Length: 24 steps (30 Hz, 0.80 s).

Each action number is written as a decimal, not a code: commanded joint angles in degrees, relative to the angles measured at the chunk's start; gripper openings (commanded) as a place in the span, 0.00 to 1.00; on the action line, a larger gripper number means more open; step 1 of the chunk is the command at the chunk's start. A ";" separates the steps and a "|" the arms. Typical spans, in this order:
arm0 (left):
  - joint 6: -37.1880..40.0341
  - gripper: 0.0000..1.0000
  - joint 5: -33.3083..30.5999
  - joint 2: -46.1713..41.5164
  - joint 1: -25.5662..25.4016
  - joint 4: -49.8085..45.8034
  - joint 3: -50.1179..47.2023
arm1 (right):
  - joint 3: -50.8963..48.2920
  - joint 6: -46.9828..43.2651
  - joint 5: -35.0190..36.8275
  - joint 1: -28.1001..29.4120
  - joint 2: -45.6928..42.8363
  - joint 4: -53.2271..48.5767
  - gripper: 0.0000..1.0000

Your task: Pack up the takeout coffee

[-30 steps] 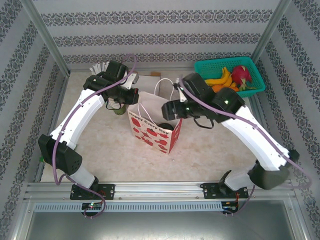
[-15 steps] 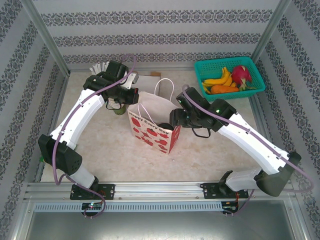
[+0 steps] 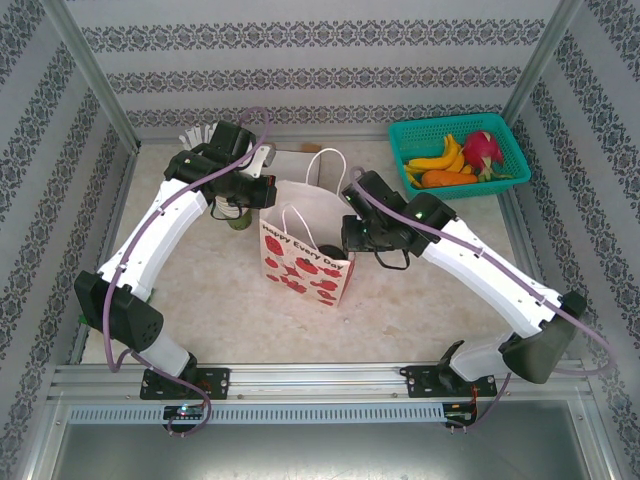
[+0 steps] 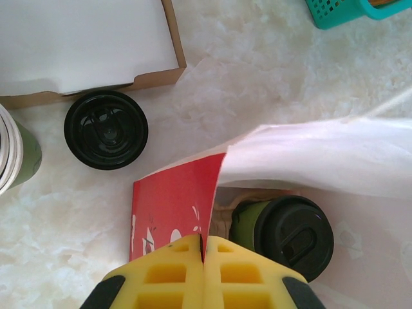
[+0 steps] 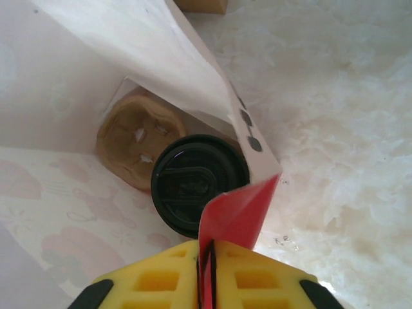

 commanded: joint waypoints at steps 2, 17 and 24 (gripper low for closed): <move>-1.75 0.02 -0.40 -2.34 -0.31 -0.05 -0.48 | 2.45 -3.27 0.19 -1.08 1.04 -0.28 0.09; -7.18 0.31 1.57 -6.21 -0.08 4.68 -5.01 | 7.27 -13.94 -9.10 -9.97 6.48 1.84 0.00; -9.76 0.46 3.89 -9.47 1.52 8.52 -8.47 | 11.64 -19.45 -10.84 -12.93 10.59 0.06 0.00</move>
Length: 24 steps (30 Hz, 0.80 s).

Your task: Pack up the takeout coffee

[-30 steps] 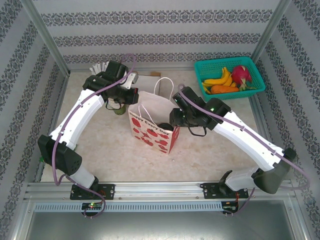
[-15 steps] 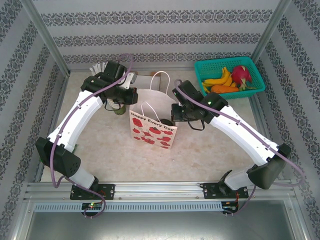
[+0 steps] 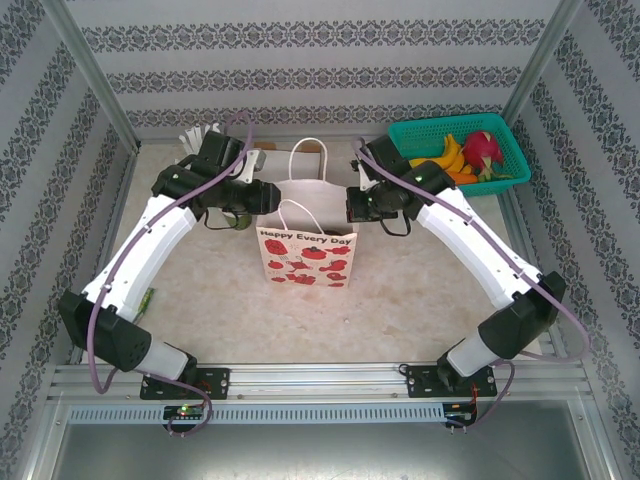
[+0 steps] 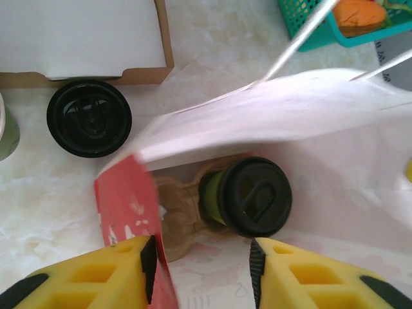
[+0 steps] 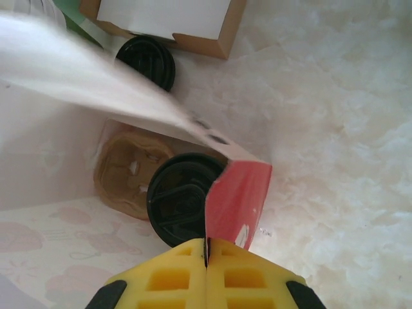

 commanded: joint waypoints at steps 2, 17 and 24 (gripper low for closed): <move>-2.47 0.52 2.24 -2.70 1.48 3.96 -1.48 | 3.25 -5.50 -2.49 -1.89 2.13 -1.20 0.00; -7.16 0.96 -25.45 -10.40 6.80 5.08 -4.96 | 6.31 -6.55 -4.69 -3.69 5.28 -0.65 0.15; -5.69 0.99 -26.43 -8.53 12.27 7.69 -5.24 | 5.63 -6.59 -1.76 -3.64 0.84 3.59 0.40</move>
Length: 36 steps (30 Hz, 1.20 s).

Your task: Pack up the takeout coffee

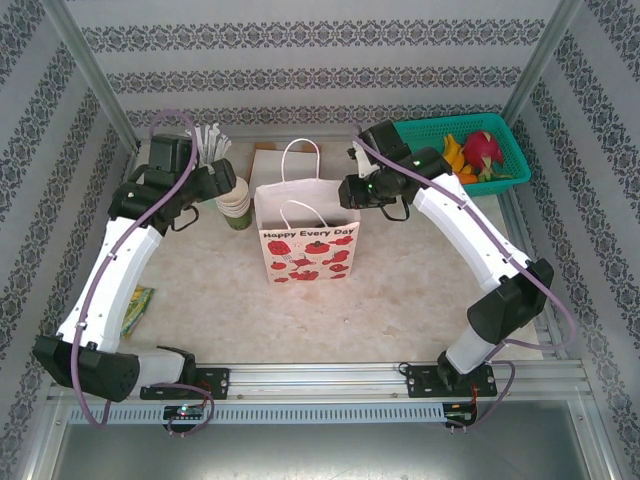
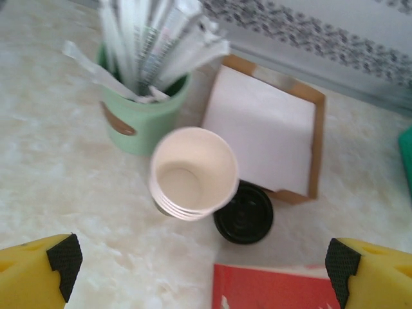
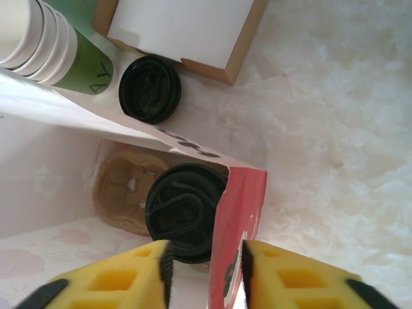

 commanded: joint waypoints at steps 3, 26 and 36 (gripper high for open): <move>4.67 0.99 0.16 3.60 3.04 3.80 0.62 | -1.75 -0.53 3.48 -0.28 -6.61 9.19 0.54; 23.61 0.55 -6.98 30.09 4.89 -3.13 22.37 | -23.54 4.89 21.94 -2.29 -26.56 28.61 0.98; 24.98 0.47 -8.34 32.93 4.88 -5.16 24.16 | -23.71 4.03 22.82 -2.73 -27.55 27.99 0.98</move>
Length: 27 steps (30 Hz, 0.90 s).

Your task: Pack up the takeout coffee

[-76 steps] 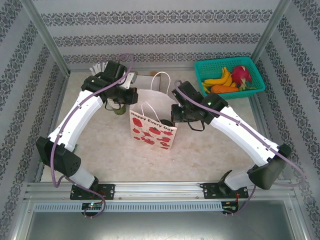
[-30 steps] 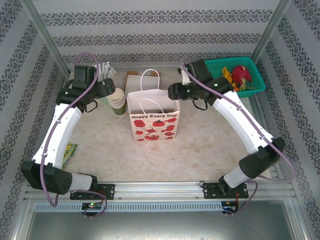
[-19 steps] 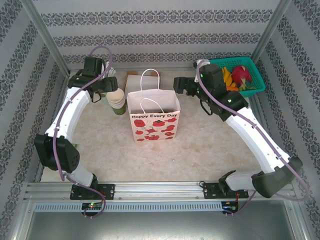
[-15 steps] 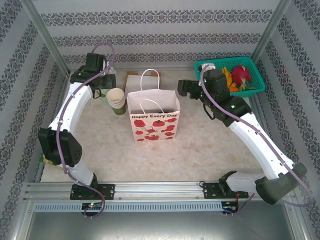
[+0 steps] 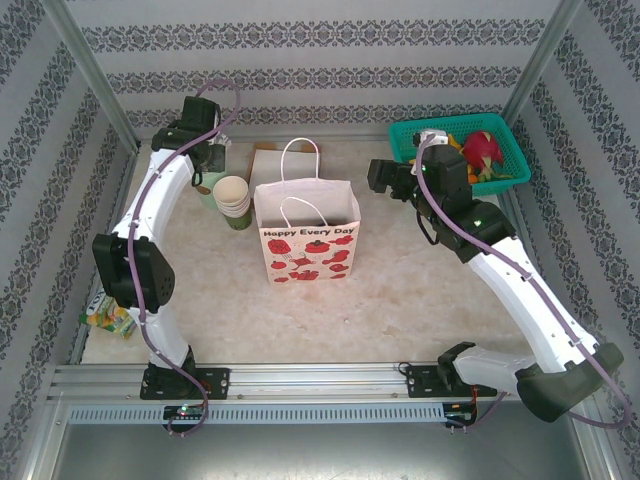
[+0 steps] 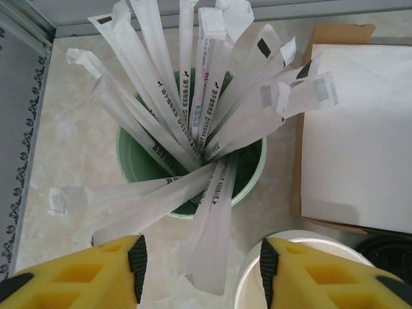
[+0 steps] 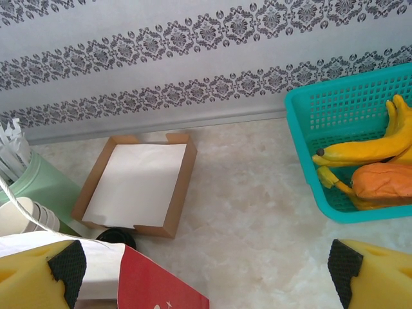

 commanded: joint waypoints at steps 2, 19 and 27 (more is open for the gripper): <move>1.39 0.39 -0.97 2.29 0.60 -2.74 2.87 | -1.03 -0.01 1.57 -0.37 -1.44 0.67 0.98; 2.51 0.12 -1.29 3.12 0.60 -4.32 4.06 | -1.82 0.69 2.47 -0.48 -3.38 -0.73 0.98; 3.61 0.09 -1.42 2.38 0.64 -5.53 5.13 | -1.71 0.79 3.37 -0.55 -4.30 -2.31 0.98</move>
